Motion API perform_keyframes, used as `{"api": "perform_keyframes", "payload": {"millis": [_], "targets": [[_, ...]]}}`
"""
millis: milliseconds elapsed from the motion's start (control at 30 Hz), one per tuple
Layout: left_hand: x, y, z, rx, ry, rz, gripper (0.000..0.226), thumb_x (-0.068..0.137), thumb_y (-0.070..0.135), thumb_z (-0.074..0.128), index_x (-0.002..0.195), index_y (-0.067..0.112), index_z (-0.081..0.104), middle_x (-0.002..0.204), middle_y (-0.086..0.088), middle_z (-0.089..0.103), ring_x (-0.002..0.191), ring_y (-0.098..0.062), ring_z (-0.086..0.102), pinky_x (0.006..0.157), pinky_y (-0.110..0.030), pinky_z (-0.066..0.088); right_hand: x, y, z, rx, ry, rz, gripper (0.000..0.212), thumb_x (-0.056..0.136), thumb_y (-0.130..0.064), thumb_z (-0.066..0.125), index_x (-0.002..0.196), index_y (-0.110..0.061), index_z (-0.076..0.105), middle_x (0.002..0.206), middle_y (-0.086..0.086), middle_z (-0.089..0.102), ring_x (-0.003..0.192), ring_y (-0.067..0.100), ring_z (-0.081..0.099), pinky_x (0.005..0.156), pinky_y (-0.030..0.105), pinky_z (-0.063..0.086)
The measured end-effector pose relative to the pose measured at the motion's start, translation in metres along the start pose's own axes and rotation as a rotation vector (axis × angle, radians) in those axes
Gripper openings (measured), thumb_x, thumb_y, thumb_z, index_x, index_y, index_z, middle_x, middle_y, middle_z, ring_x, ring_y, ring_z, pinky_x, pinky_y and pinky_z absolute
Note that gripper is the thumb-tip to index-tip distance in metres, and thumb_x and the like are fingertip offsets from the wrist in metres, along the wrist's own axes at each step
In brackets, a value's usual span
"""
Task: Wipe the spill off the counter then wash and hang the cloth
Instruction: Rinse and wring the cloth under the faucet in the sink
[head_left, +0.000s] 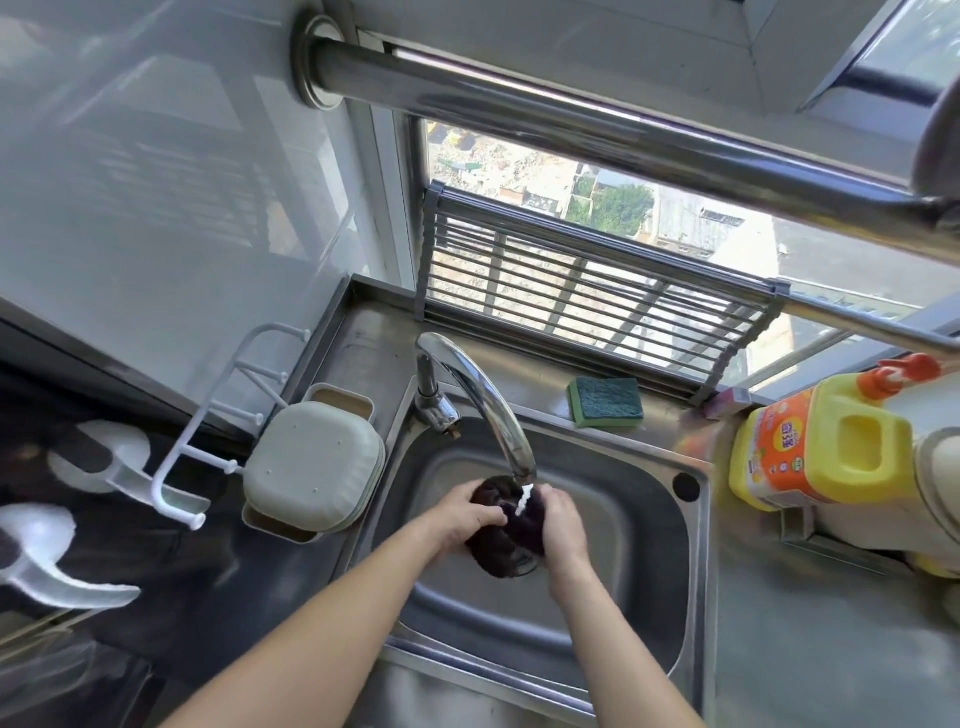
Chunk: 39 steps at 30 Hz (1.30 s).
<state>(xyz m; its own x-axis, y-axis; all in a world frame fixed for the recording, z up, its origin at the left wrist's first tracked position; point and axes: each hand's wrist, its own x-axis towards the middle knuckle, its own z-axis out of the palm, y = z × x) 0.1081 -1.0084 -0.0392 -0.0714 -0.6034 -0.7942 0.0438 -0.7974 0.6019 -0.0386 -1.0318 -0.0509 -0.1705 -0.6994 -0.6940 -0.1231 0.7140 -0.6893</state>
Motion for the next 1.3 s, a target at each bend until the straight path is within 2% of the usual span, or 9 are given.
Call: {"api": "perform_keyframes", "payload": {"millis": [100, 167, 300, 433, 567, 800, 1000, 1133, 1300], "targets": [[-0.010, 0.005, 0.024, -0.047, -0.055, -0.039, 0.016, 0.093, 0.014, 0.054, 0.092, 0.010, 0.069, 0.072, -0.007, 0.066, 0.056, -0.015, 0.063, 0.050, -0.020, 0.050, -0.005, 0.010, 0.014, -0.089, -0.175, 0.009, 0.025, 0.099, -0.049, 0.055, 0.104, -0.026, 0.064, 0.101, 0.003, 0.073, 0.096, 0.020, 0.069, 0.088, 0.040, 0.055], [0.002, 0.001, 0.037, -0.157, 0.062, -0.067, 0.036, 0.090, 0.040, 0.049, 0.085, 0.007, 0.062, 0.070, -0.012, 0.066, 0.053, -0.021, 0.063, 0.048, -0.022, 0.049, -0.005, 0.020, 0.021, -0.154, -0.098, -0.039, 0.033, 0.089, -0.063, 0.057, 0.095, -0.031, 0.063, 0.094, -0.003, 0.074, 0.094, 0.020, 0.070, 0.089, 0.042, 0.057], [0.083, -0.054, 0.045, -0.166, 0.294, 0.006, 0.047, 0.077, 0.062, 0.046, 0.099, 0.023, 0.060, 0.102, -0.009, 0.073, 0.096, -0.028, 0.070, 0.093, -0.050, 0.056, -0.007, 0.022, 0.024, -0.219, 0.163, -0.201, 0.015, 0.091, -0.048, 0.063, 0.095, -0.033, 0.062, 0.091, -0.007, 0.071, 0.094, 0.020, 0.065, 0.091, 0.039, 0.053], [0.026, -0.012, 0.049, -0.084, 0.326, 0.038, 0.036, 0.096, 0.051, 0.041, 0.095, 0.026, 0.067, 0.096, -0.001, 0.075, 0.094, -0.023, 0.070, 0.093, -0.044, 0.056, -0.009, 0.023, 0.026, -0.218, 0.192, -0.289, 0.006, 0.091, -0.038, 0.068, 0.095, -0.036, 0.065, 0.088, -0.009, 0.071, 0.092, 0.018, 0.065, 0.089, 0.038, 0.052], [0.010, -0.002, 0.048, -0.070, 0.337, -0.036, 0.048, 0.103, 0.047, 0.040, 0.089, 0.017, 0.075, 0.090, -0.003, 0.076, 0.089, -0.022, 0.071, 0.077, -0.032, 0.054, -0.010, 0.025, 0.028, -0.184, 0.235, -0.247, 0.032, 0.089, -0.047, 0.072, 0.075, -0.021, 0.059, 0.067, -0.004, 0.066, 0.068, 0.017, 0.062, 0.071, 0.037, 0.050], [0.012, -0.005, 0.050, -0.089, 0.361, -0.080, 0.052, 0.099, 0.049, 0.045, 0.098, 0.007, 0.075, 0.098, -0.012, 0.077, 0.095, -0.029, 0.072, 0.086, -0.039, 0.059, -0.010, 0.018, 0.028, -0.164, 0.265, -0.149, 0.045, 0.082, -0.034, 0.074, 0.069, 0.000, 0.048, 0.054, 0.000, 0.044, 0.058, 0.017, 0.036, 0.056, 0.036, 0.037], [0.004, -0.010, 0.047, 0.064, 0.299, 0.044, 0.058, 0.106, 0.046, 0.032, 0.098, 0.008, 0.075, 0.094, -0.008, 0.075, 0.087, -0.021, 0.066, 0.074, -0.030, 0.049, -0.012, 0.004, 0.023, -0.256, 0.236, -0.168, 0.048, 0.072, -0.044, 0.069, 0.056, -0.006, 0.043, 0.054, 0.002, 0.032, 0.060, 0.019, 0.027, 0.051, 0.035, 0.032], [0.010, -0.023, 0.036, -0.095, 0.077, 0.096, 0.060, 0.105, 0.056, 0.032, 0.083, 0.016, 0.071, 0.068, 0.005, 0.072, 0.068, -0.013, 0.064, 0.065, -0.033, 0.054, -0.009, 0.002, 0.019, -0.259, 0.213, -0.177, 0.047, 0.064, -0.053, 0.059, 0.056, -0.009, 0.044, 0.050, 0.000, 0.038, 0.056, 0.021, 0.037, 0.056, 0.036, 0.038], [0.013, -0.030, 0.013, -0.169, -0.056, -0.034, 0.064, 0.095, 0.068, 0.042, 0.100, 0.016, 0.078, 0.090, -0.003, 0.077, 0.074, -0.010, 0.074, 0.064, -0.018, 0.056, -0.005, -0.002, 0.016, 0.095, 0.077, -0.070, 0.027, 0.062, -0.044, 0.063, 0.059, -0.021, 0.049, 0.063, 0.006, 0.048, 0.063, 0.020, 0.042, 0.064, 0.037, 0.039]]}}
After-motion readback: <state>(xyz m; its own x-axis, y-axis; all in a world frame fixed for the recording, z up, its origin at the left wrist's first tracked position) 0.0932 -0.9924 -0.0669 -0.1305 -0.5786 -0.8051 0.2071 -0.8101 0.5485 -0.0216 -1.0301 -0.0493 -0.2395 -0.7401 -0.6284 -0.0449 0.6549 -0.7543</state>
